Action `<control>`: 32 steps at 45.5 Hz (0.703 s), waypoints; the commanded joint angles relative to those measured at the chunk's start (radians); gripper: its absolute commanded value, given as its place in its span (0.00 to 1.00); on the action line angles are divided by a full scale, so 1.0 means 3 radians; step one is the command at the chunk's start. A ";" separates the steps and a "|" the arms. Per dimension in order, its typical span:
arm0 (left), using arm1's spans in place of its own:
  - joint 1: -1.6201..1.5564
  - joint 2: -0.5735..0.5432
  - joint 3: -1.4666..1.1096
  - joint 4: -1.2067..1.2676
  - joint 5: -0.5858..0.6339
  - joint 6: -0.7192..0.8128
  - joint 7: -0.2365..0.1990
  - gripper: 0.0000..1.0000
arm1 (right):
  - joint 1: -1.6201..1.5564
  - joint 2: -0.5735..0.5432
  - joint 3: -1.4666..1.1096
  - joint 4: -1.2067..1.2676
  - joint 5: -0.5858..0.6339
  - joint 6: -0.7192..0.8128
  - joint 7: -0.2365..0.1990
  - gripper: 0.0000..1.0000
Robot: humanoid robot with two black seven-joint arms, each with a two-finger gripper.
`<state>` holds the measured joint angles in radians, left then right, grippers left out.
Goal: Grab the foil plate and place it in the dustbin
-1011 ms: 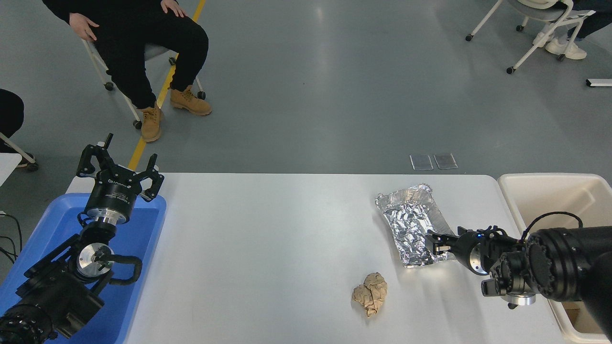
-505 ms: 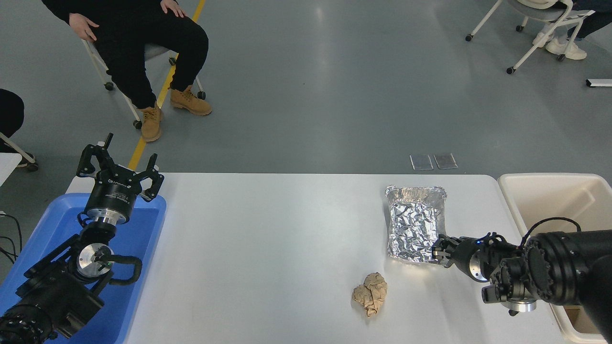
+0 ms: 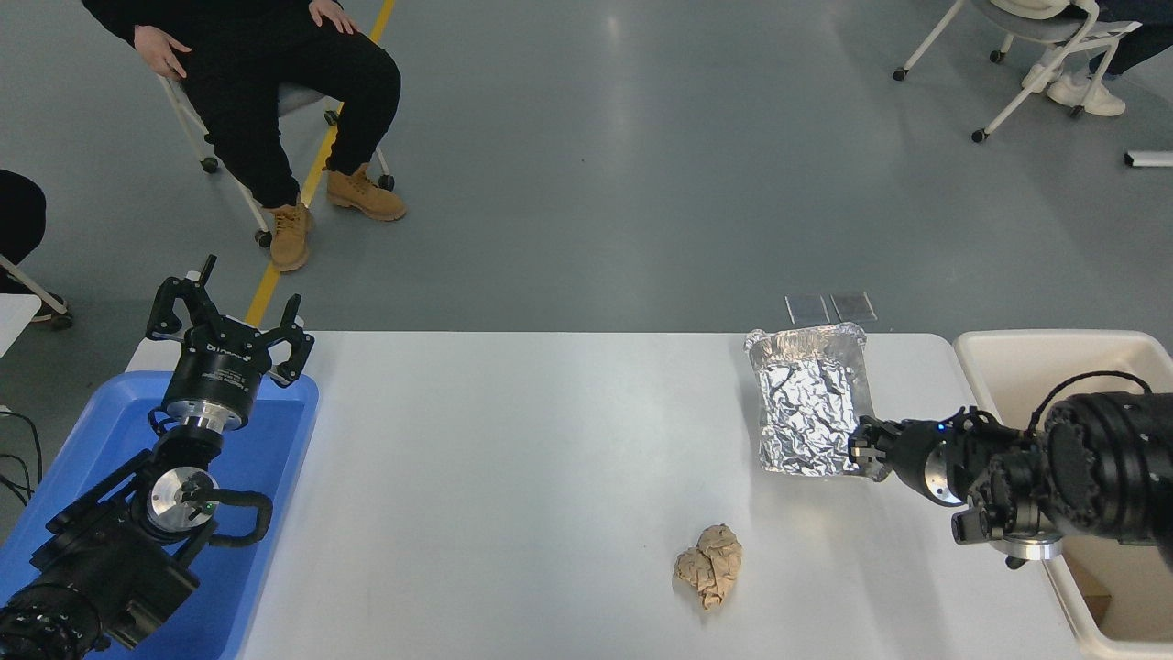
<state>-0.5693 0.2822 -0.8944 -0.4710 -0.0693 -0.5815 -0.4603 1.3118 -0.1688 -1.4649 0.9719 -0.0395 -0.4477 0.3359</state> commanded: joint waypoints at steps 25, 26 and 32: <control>0.0001 0.0000 0.0000 0.0000 0.0001 0.0000 0.0000 0.99 | 0.2202 -0.0761 0.0005 0.0830 -0.0175 0.1726 0.0353 0.00; 0.0001 0.0000 0.0000 0.0000 0.0001 0.0000 0.0000 0.99 | 0.2264 -0.0772 0.0010 0.0836 -0.0175 0.1778 0.0353 0.00; 0.0001 0.0000 0.0000 0.0000 0.0001 0.0000 0.0000 0.99 | 0.2566 -0.0803 0.0010 0.0861 -0.0180 0.2039 0.0353 0.00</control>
<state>-0.5690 0.2822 -0.8943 -0.4710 -0.0690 -0.5815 -0.4602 1.9029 -0.3692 -1.4625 1.2022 -0.0892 0.0035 0.4379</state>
